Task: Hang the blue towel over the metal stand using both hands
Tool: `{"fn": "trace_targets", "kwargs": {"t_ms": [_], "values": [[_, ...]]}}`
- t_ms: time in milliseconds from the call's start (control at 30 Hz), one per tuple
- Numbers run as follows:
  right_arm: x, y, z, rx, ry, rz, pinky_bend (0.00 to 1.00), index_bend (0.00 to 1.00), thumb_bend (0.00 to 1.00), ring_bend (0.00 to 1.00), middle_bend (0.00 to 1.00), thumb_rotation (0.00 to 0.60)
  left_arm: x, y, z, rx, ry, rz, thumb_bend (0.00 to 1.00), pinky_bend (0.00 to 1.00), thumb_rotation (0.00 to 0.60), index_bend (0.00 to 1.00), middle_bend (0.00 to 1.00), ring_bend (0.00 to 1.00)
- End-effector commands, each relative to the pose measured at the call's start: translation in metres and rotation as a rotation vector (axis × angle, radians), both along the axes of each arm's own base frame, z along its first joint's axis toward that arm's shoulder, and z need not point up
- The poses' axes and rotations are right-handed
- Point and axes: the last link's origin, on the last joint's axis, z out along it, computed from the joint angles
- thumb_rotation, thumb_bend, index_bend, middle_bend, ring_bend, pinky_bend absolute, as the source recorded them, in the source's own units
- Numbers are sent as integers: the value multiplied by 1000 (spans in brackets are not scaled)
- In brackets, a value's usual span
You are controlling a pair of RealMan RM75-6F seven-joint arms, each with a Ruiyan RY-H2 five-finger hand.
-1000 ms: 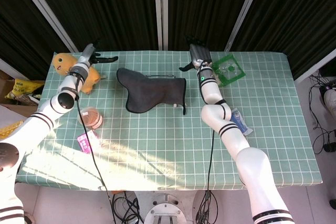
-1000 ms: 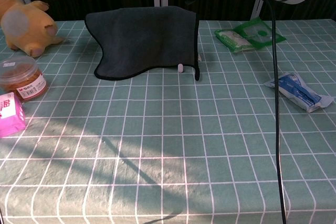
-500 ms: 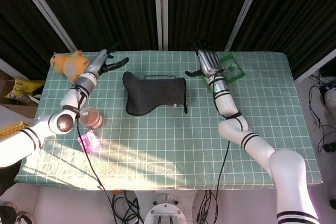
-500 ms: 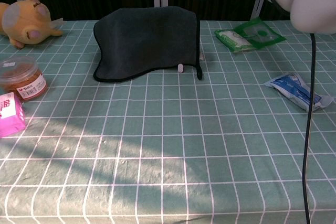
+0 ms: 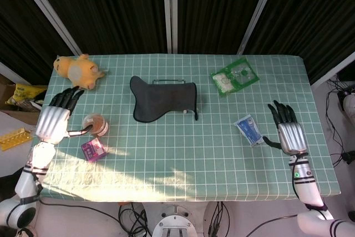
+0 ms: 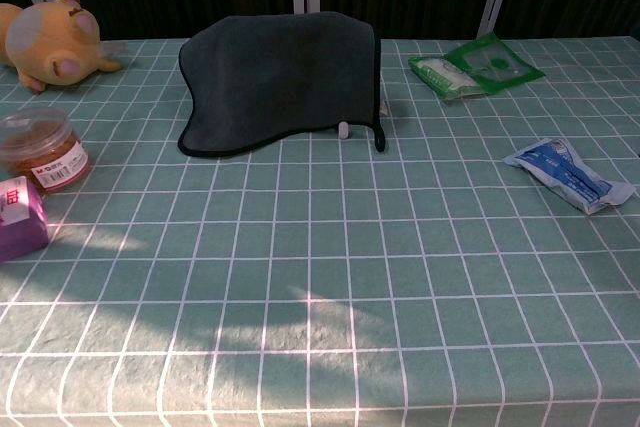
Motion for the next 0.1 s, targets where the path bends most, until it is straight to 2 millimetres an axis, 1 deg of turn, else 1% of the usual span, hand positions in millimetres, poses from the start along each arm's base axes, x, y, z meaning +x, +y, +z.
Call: {"fn": "trace_targets", "kwargs": {"t_ms": [33,100], "values": [[-23,46,3,12,45,-73,0,0,131,0,0,600,-35,-59,-11,8,-20,90,154,166,359,88,58,61],[-28,54,4,8,52,-84,0,0,132,0,0,600,-40,-67,-10,17,-27,96,155,166,357,88,58,61]]}}
